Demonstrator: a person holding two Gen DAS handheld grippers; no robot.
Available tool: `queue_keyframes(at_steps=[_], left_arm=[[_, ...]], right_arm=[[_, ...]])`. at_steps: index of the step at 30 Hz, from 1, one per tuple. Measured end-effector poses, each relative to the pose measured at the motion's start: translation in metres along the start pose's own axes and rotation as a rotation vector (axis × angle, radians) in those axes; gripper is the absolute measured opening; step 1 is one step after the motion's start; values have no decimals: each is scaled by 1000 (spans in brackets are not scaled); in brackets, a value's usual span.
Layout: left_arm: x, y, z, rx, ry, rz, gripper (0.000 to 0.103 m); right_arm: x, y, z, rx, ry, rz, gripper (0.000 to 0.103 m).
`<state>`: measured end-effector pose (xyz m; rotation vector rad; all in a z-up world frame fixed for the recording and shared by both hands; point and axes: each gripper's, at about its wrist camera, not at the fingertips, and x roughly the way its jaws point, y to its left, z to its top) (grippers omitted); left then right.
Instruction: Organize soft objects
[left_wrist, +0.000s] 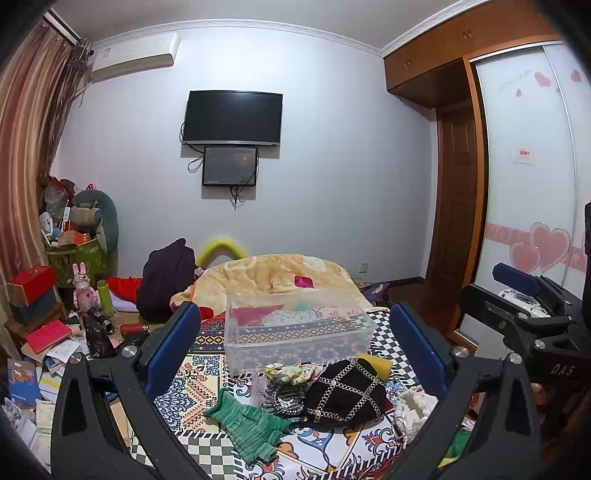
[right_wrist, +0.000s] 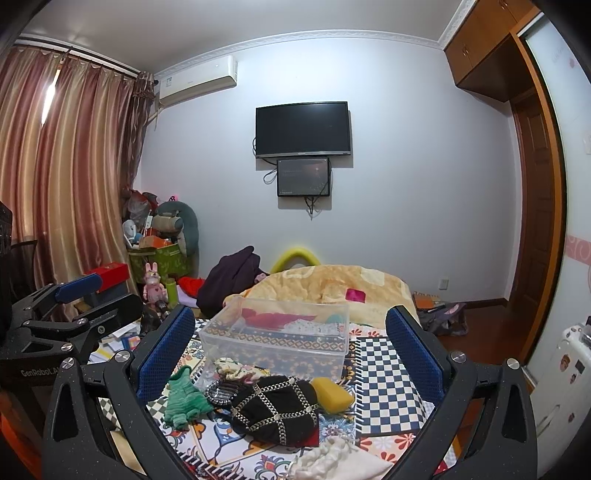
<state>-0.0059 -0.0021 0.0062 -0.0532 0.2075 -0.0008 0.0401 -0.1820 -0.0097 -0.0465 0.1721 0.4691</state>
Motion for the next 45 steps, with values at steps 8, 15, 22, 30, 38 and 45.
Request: queue_keyframes(at_steps=[8, 15, 22, 30, 38, 45], left_arm=[[0, -1, 0, -1, -3, -4, 103], [-2, -1, 0, -6, -5, -8, 103], [-4, 0, 1, -11, -10, -11, 103], [-5, 2, 1, -13, -12, -13, 103], [-6, 2, 3, -14, -14, -15, 103], [-3, 2, 1, -16, -3, -18, 103]], right_arm=[[-1, 1, 1, 0, -1, 1, 103], [-2, 4, 5, -5, -5, 2, 103], [-2, 6, 5, -4, -7, 1, 103], [-4, 7, 6, -6, -12, 4, 103], [-4, 9, 8, -7, -15, 5, 103], [-4, 9, 8, -8, -14, 5, 103]])
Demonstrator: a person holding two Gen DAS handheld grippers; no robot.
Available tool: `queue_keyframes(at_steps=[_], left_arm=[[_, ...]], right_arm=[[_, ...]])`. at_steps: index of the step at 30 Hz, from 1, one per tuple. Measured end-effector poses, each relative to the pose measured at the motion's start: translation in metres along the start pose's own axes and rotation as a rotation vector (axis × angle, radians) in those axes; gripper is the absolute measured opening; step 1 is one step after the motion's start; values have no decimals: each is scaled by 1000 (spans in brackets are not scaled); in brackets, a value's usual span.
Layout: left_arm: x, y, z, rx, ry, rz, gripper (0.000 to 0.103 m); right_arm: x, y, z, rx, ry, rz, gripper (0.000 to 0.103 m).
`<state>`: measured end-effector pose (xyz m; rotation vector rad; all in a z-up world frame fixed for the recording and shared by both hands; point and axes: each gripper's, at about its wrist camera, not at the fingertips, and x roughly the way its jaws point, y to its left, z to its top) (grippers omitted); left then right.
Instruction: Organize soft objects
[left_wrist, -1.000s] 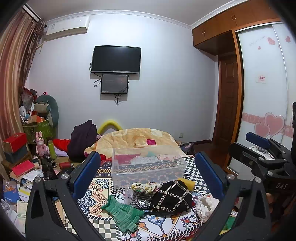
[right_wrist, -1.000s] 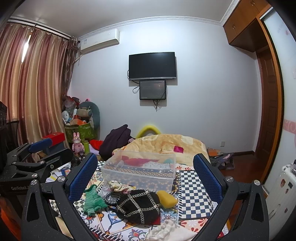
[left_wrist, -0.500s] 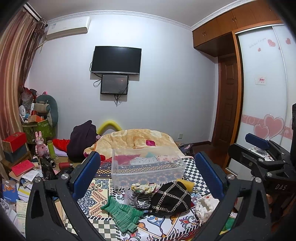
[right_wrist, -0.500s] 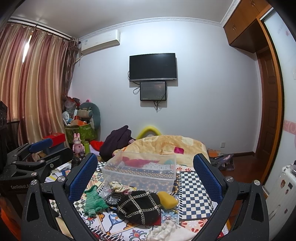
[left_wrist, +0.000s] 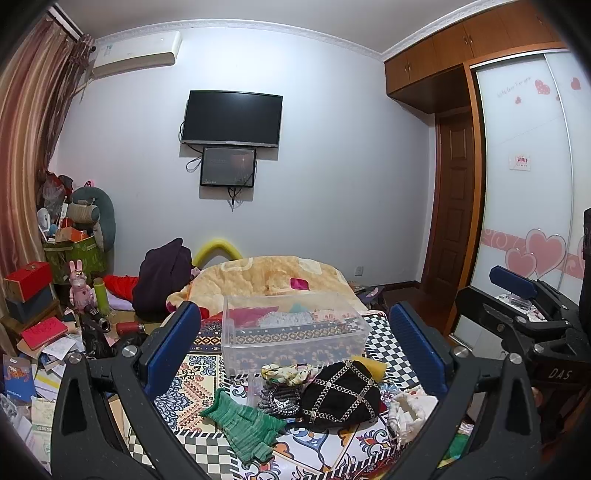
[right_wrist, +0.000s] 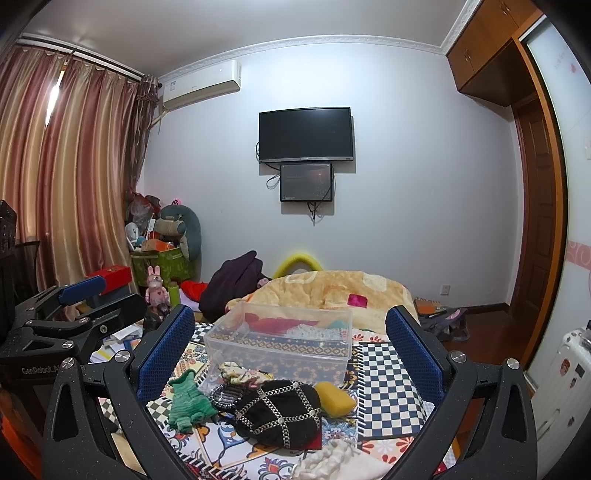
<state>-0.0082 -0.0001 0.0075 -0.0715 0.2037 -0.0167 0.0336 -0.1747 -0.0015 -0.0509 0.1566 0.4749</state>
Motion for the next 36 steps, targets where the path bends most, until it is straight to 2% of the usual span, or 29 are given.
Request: queue_keyframes(at_steps=[5, 11, 23, 32, 34, 36], left_arm=[[8, 2, -7, -1, 28, 5, 103], [27, 10, -25, -15, 116, 11, 103], [84, 44, -93, -87, 375, 71, 103], [109, 77, -133, -174, 501, 118, 103], [114, 82, -139, -192, 519, 120, 99], [118, 84, -144, -194, 544, 118, 89]], right_arm=[[8, -5, -7, 7, 32, -10, 103], [21, -18, -28, 27, 107, -32, 103], [54, -53, -95, 120, 400, -74, 103], [69, -65, -137, 169, 569, -51, 103], [71, -64, -144, 173, 593, -42, 103], [73, -63, -148, 178, 607, -32, 100]])
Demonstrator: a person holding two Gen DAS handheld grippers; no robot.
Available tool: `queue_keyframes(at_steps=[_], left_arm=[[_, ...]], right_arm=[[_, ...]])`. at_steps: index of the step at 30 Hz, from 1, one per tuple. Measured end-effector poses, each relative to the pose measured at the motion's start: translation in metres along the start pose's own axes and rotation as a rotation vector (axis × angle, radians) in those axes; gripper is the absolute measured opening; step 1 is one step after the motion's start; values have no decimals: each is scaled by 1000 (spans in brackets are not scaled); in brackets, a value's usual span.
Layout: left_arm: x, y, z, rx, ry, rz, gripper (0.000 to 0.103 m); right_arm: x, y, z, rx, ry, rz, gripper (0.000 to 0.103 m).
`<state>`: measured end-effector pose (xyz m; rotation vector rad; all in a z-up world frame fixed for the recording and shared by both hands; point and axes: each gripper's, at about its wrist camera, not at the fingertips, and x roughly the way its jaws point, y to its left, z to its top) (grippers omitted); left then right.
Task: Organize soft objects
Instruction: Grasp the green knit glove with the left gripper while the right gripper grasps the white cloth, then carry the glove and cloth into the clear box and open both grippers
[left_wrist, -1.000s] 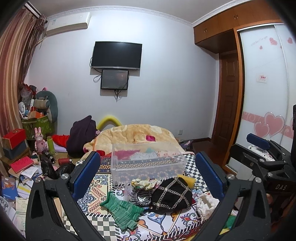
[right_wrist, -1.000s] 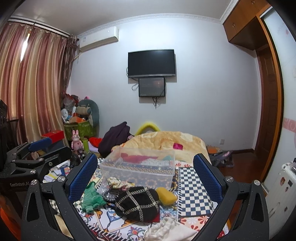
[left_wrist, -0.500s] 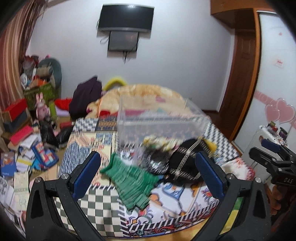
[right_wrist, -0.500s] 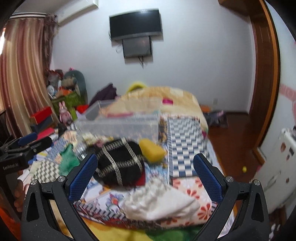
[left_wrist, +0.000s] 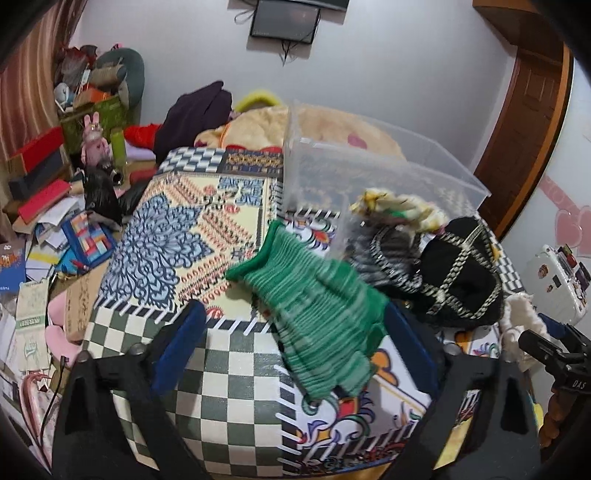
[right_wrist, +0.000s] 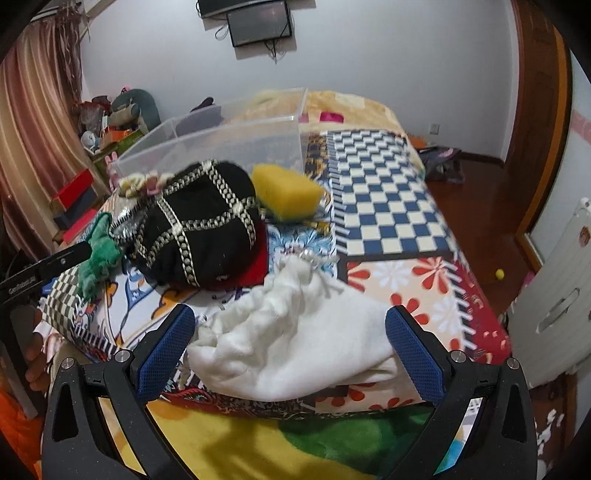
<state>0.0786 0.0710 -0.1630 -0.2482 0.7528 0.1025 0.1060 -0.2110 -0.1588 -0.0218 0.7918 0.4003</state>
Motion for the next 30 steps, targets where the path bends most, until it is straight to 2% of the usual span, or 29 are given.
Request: queue_keyframes(at_steps=[5, 7, 9, 12, 13, 15, 18, 23, 30], left_arm=[[11, 2, -5, -1, 32, -26, 75], [10, 1, -6, 12, 22, -28, 69], [10, 0, -7, 20, 25, -55, 54], [8, -3, -8, 37, 22, -62, 44], [9, -3, -7, 41, 21, -63, 42], [5, -4, -7, 53, 14, -68, 29], [-1, -6, -8, 63, 2, -69, 18], [-17, -7, -2, 66, -48, -85, 15], [-47, -15, 20, 91, -150, -95, 15]], right_arm=[[2, -2, -1, 5, 14, 17, 84], [-1, -4, -2, -1, 6, 21, 72], [-2, -3, -2, -13, 6, 26, 50], [-2, 1, 0, -26, 5, 37, 35], [-2, 2, 1, -33, 1, 30, 33], [0, 1, 5, -43, -6, 25, 22], [-4, -1, 8, -38, -27, 21, 15], [-16, 1, 17, -43, -83, 11, 13], [-39, 5, 44, -69, -209, -1, 13]])
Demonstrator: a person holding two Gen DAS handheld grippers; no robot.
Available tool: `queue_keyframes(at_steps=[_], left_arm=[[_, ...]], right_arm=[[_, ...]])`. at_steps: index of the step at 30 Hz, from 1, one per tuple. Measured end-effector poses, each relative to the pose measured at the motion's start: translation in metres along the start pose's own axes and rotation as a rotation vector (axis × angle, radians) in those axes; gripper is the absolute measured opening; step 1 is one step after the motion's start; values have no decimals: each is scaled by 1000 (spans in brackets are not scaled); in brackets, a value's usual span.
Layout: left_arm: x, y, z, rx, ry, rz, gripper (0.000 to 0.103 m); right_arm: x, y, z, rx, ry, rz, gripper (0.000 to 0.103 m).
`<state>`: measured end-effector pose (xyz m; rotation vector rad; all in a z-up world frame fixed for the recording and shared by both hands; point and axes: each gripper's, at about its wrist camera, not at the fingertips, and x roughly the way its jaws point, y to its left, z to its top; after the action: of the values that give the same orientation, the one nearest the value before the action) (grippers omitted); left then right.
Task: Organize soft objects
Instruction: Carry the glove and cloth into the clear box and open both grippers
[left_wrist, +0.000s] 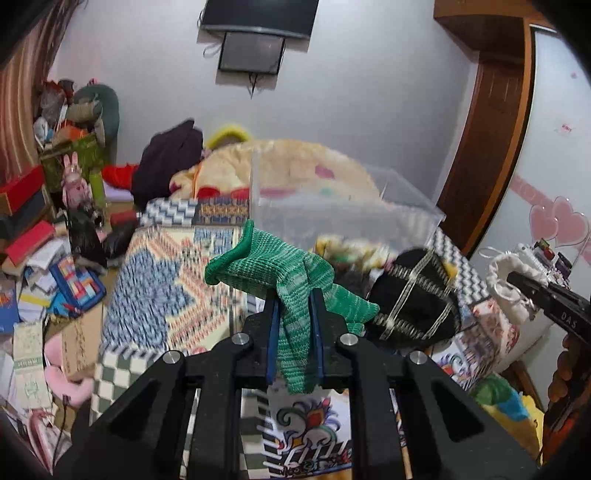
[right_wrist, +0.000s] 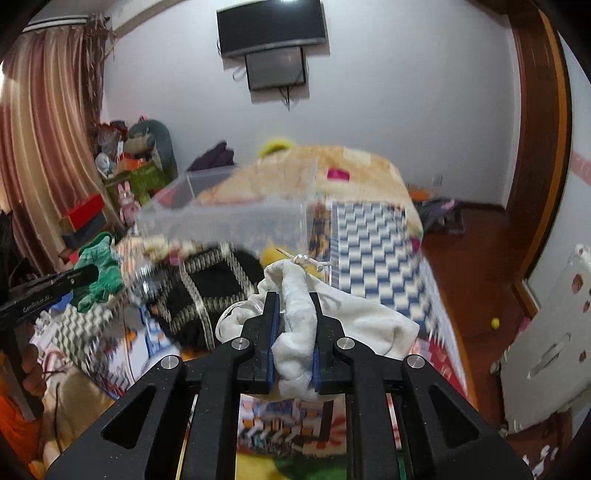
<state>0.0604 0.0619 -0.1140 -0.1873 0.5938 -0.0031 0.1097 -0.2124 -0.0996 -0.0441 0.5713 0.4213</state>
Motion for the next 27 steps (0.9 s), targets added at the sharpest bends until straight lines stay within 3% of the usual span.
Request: queue_keyframes(at_steps=[8, 15, 27], left_arm=[[-13, -7, 42, 3, -96, -25, 15], [-4, -9, 75, 3, -150, -38, 15], [55, -8, 109, -15, -111, -66, 15]], right_arm=[[1, 18, 40, -53, -136, 25, 13], [16, 32, 60, -93, -195, 37, 13], [68, 35, 87, -61, -207, 91, 13]])
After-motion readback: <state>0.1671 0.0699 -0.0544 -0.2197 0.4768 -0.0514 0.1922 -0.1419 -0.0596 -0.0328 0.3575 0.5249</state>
